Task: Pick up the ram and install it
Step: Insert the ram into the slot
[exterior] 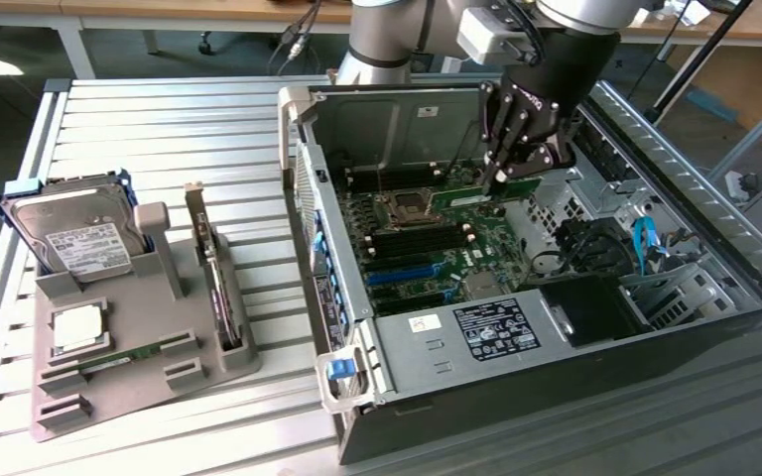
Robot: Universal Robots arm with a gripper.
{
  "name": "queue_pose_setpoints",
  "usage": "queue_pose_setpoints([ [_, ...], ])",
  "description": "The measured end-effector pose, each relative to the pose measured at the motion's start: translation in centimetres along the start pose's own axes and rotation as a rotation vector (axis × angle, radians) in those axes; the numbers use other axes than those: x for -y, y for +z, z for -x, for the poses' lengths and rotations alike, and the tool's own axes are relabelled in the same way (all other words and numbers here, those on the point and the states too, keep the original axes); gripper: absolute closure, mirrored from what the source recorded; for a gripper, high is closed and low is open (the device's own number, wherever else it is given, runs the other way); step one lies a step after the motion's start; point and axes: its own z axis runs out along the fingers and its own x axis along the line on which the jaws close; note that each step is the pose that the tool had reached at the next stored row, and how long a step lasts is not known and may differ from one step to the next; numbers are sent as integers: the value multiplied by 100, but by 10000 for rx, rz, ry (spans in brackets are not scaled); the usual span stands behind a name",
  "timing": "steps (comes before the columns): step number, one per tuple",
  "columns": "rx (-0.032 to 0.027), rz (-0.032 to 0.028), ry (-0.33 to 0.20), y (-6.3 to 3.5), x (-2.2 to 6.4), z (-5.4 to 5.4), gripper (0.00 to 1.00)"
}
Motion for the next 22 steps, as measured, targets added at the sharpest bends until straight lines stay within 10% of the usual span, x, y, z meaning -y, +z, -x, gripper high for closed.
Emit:
queue_pose_setpoints([
  [6,-130,8,5,129,-48,6,87],
  [22,-144,9,-2,456,-212,45,87],
])
